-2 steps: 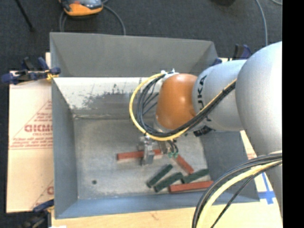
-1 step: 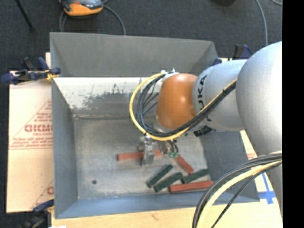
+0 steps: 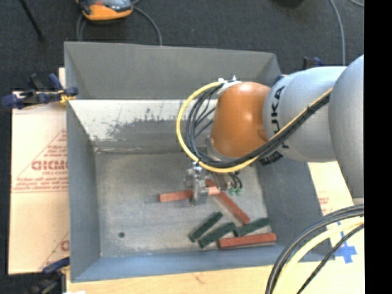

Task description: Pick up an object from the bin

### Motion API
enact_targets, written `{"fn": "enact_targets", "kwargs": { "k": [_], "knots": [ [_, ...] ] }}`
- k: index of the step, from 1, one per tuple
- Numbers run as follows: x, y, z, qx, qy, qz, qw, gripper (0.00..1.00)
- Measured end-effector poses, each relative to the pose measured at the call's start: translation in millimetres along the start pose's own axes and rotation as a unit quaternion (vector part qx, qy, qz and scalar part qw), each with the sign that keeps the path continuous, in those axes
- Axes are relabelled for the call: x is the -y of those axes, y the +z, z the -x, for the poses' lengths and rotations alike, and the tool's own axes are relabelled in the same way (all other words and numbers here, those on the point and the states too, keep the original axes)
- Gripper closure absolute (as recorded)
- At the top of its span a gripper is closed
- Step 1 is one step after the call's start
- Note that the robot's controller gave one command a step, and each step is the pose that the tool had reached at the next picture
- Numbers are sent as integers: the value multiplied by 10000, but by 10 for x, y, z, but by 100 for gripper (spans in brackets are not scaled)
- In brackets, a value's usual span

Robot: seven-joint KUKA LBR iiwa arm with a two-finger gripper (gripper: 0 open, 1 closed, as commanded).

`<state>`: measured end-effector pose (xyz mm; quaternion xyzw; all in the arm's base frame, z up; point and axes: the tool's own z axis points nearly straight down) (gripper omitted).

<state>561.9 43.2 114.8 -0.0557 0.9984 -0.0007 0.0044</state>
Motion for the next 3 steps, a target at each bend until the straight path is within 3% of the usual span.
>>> {"fn": "enact_targets", "kwargs": {
  "k": [1,3],
  "knots": [
    [15,-306,24,-77,-23,3,10000,100],
    [54,-1274,204,-27,-21,2,10000,100]
  ]
}}
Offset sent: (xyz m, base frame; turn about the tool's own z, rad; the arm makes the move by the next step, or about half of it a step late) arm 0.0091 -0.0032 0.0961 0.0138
